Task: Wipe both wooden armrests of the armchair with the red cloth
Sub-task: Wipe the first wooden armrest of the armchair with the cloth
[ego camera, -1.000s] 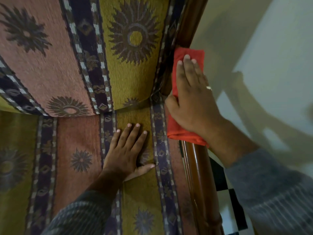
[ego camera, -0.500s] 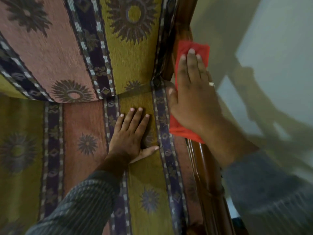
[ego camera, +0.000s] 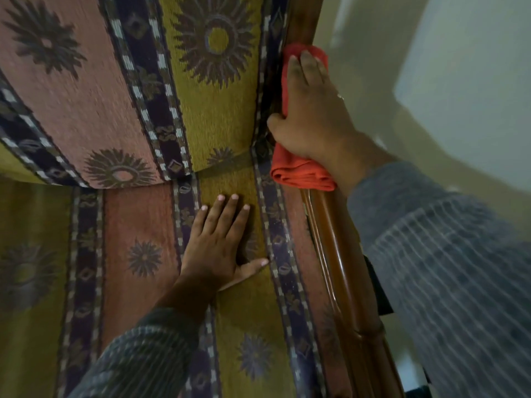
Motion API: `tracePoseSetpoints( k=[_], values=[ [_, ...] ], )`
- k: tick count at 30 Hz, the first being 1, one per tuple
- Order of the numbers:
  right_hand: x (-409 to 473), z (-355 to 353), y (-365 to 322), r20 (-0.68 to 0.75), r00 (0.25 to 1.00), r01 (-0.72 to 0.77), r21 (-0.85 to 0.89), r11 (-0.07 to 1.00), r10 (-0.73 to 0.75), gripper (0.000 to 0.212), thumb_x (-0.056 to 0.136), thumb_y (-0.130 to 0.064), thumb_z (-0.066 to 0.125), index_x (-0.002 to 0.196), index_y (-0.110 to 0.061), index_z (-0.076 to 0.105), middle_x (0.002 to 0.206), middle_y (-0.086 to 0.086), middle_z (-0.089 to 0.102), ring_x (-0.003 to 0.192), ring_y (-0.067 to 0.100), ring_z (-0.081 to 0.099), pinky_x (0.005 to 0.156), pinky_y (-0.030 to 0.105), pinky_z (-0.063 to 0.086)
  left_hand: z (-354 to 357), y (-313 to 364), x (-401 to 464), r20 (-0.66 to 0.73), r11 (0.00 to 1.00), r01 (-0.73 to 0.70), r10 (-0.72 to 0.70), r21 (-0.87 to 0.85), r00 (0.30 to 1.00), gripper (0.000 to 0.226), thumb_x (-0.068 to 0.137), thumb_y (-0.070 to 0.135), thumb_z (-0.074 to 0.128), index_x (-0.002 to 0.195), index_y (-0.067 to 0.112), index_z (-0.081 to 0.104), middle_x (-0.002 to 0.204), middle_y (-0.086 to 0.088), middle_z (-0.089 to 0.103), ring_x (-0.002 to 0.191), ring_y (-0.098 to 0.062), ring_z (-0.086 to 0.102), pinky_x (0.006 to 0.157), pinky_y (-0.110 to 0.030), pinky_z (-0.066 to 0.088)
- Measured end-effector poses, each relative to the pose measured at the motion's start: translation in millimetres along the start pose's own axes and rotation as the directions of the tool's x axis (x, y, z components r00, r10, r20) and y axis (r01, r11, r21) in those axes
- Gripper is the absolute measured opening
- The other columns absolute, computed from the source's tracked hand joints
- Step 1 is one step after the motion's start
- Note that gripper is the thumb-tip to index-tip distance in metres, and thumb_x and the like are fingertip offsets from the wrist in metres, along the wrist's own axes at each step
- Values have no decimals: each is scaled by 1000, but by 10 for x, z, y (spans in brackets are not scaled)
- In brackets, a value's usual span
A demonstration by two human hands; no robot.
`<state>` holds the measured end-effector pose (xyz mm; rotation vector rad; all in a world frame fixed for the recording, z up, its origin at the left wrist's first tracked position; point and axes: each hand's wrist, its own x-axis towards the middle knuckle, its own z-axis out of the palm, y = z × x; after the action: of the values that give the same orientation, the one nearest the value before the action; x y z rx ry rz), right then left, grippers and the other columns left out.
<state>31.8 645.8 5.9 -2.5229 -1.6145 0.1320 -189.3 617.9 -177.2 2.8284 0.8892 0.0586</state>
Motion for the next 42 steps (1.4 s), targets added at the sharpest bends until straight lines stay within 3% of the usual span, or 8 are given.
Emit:
tracePoseSetpoints(
  k=[6,13,23,35,42],
  values=[
    [-633,66,12,-17,999,-28,46,999,29,86,94,-43,51,156,-4,6,166,18,4,154,34,3,121,46,12,-2,-6,8,24,1000,0,-1,2,1000,109,79,91,26,158,17,22,167,-10,16,155,-31,9,123,-57,14],
    [-27,8,-6,-47,998,-33,-5,999,32,85,92,-46,52,155,-1,15,163,22,15,151,39,12,124,47,16,50,-19,-1,-13,1000,3,-3,1,1000,109,78,91,29,158,16,24,166,-10,17,155,-31,11,123,-55,11],
    [-709,84,105,26,993,119,-86,989,-118,79,98,-41,42,157,-8,0,167,15,-4,154,30,-5,125,49,5,12,-7,14,-2,1000,-3,3,21,1000,110,78,91,25,157,16,24,167,-11,18,155,-32,12,123,-56,13],
    [-654,133,31,1,998,63,-119,991,-63,79,99,-38,44,157,-6,0,167,17,-4,154,33,-4,124,50,6,14,53,-86,-50,998,62,-63,-6,997,108,81,88,22,158,12,20,166,-13,17,154,-32,12,124,-52,10],
    [-1720,118,32,51,995,87,-83,993,-82,80,96,-45,33,157,-6,-1,166,18,-4,154,33,-3,124,53,10,0,186,-284,0,989,147,-147,-20,989,107,84,87,20,159,11,12,168,-13,9,155,-31,5,125,-53,10]
  ],
)
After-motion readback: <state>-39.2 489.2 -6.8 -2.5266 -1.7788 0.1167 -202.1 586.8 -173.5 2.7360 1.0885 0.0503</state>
